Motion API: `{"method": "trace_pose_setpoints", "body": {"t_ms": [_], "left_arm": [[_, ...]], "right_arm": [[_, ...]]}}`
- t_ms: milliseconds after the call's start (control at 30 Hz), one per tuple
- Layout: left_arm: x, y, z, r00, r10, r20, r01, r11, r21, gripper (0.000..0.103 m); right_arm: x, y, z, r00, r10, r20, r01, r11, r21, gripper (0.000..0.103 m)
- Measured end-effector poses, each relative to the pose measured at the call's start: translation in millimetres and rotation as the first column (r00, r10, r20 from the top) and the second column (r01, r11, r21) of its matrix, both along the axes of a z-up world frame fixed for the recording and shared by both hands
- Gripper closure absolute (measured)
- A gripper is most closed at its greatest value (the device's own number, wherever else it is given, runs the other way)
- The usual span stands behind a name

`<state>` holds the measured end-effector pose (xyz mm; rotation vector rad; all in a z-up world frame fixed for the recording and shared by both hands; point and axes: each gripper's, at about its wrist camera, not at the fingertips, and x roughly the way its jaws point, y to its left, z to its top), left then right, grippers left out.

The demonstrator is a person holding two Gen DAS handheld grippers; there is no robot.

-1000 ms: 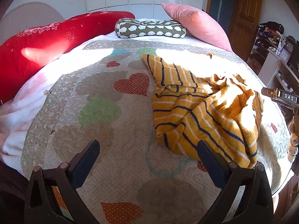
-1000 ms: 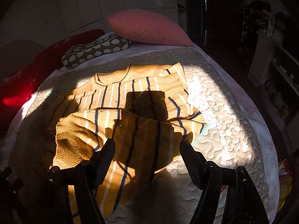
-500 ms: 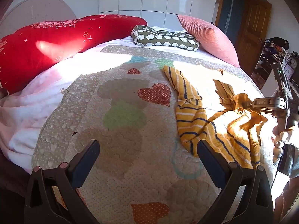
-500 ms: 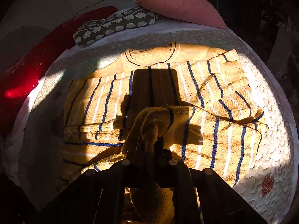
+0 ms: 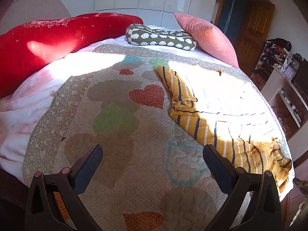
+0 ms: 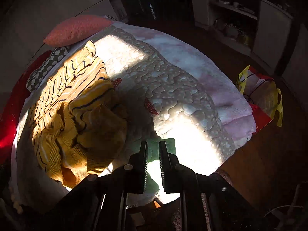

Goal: Fold small clothes

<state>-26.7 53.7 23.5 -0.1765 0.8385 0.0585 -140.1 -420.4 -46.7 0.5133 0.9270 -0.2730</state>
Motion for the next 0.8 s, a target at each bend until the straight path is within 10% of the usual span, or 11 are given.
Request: {"method": "trace_pose_setpoints", "body": {"t_ms": [67,167,433,467,533,667,800], "left_arm": [[1,0,-1,1.000,0.007,-0.009,-0.007,1.000,-0.016,0.000],[-2,-1,0,1.000,0.013,-0.007,-0.014,0.999,-0.034,0.000],[-18,3,15,0.999,0.031,0.023,-0.031,0.999,0.017,0.000],[-20,7,16,0.999,0.040,0.028,-0.041,0.999,0.019,0.000],[-24,16,18,0.998,0.060,0.036,-0.061,0.998,0.024,0.000],[-22,38,19,0.994,0.104,0.038,-0.105,0.994,0.022,0.000],[-8,57,21,0.988,0.149,0.037,-0.148,0.989,-0.027,0.000]], "right_arm": [[-4,0,20,0.996,0.021,0.085,-0.019,1.000,-0.020,0.082],[19,35,49,0.964,0.185,0.192,-0.172,0.982,-0.082,0.029],[148,141,17,0.853,0.508,0.119,-0.486,0.856,-0.176,0.029],[160,148,8,0.843,0.530,0.092,-0.512,0.843,-0.165,0.036],[173,157,-8,0.823,0.565,0.060,-0.560,0.825,-0.079,0.096],[146,180,-3,0.756,0.629,0.179,-0.653,0.745,0.140,0.098],[92,258,8,0.538,0.786,0.303,-0.839,0.468,0.277,0.098]]}}
